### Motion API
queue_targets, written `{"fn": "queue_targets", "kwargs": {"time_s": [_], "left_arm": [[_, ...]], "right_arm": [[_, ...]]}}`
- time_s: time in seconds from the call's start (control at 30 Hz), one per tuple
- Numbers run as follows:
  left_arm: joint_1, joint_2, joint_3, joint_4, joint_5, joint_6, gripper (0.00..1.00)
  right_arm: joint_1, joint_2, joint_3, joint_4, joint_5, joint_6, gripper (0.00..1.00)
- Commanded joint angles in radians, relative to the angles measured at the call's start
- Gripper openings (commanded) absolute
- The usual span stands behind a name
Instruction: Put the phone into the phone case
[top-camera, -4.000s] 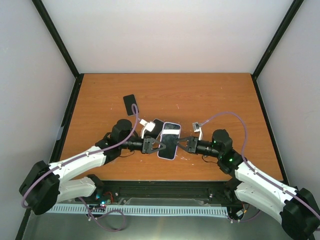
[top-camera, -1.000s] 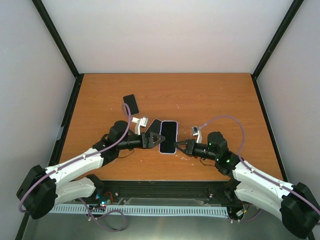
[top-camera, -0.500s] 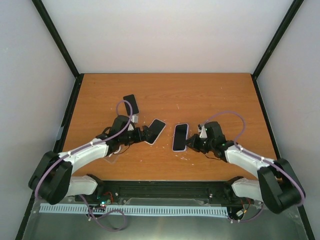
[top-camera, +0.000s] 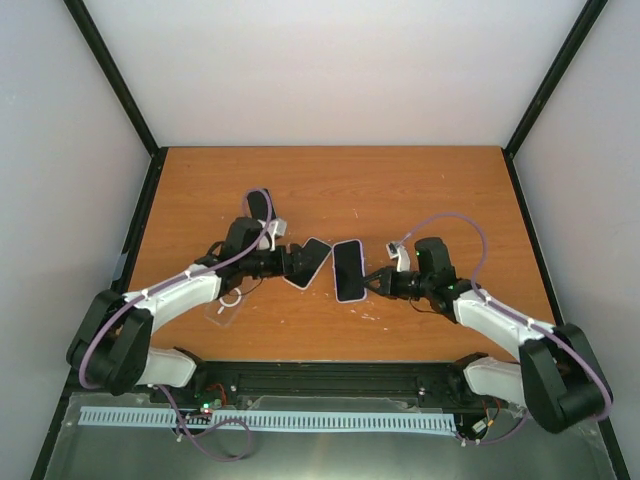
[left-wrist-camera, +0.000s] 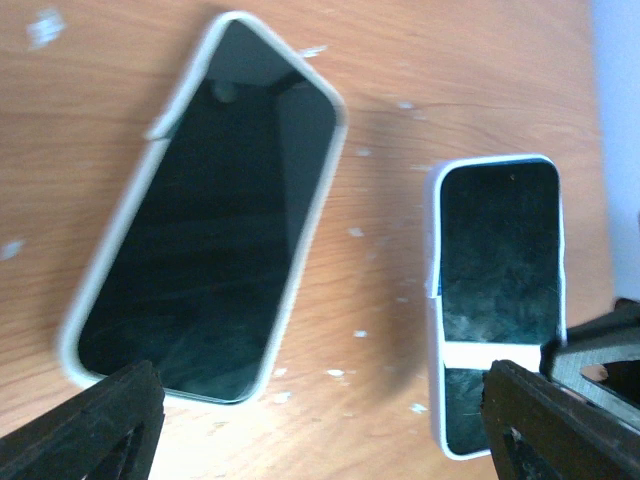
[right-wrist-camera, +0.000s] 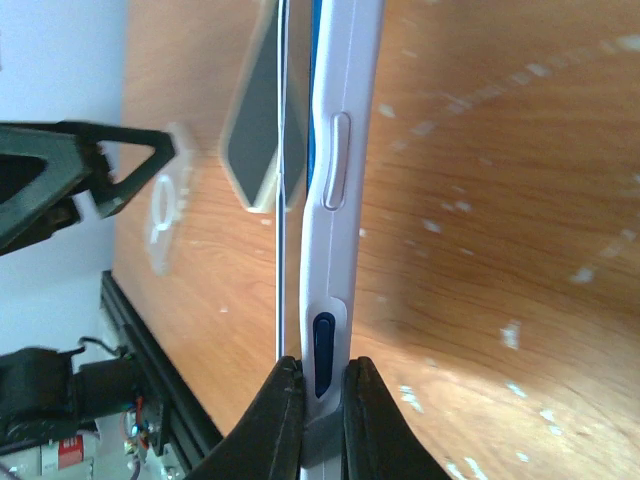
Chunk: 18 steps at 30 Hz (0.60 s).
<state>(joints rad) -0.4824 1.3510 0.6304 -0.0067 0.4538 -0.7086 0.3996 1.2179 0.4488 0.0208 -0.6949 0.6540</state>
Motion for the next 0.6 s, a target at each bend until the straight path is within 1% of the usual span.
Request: {"fn": "queue_targets", "kwargs": {"time_s": [0.0,0.1,0.17,0.2,0.23,0.33,0.37,0.47,0.57], "left_arm": [[0.007,-0.055,0.131,0.043,0.208,0.168,0.85],[0.007,-0.048,0.219,-0.031,0.298,0.234,0.83],[0.007,-0.04,0.245,-0.039,0.358,0.227,0.79],[0.007,-0.04,0.24,-0.017,0.394,0.205,0.75],[0.008,-0.043,0.223,0.024,0.421,0.169,0.73],[0.007,-0.059,0.146,0.164,0.467,0.063,0.71],[0.007,-0.065,0.123,0.2,0.466,0.034,0.71],[0.007,-0.085,0.075,0.264,0.45,-0.019,0.78],[0.007,-0.1,0.012,0.388,0.478,-0.094,0.78]], "right_arm": [[0.02,-0.126,0.029,0.066,-0.158,-0.088,0.03],[0.033,-0.182,0.017,0.084,-0.21,-0.076,0.03],[0.038,-0.222,-0.002,0.124,-0.213,-0.03,0.03],[0.04,-0.241,-0.015,0.179,-0.212,0.006,0.03],[0.044,-0.26,-0.03,0.224,-0.207,0.05,0.03],[0.062,-0.304,-0.063,0.337,-0.181,0.175,0.03],[0.069,-0.321,-0.069,0.35,-0.16,0.195,0.03],[0.086,-0.358,-0.069,0.352,-0.119,0.228,0.03],[0.094,-0.384,-0.074,0.367,-0.08,0.267,0.03]]}}
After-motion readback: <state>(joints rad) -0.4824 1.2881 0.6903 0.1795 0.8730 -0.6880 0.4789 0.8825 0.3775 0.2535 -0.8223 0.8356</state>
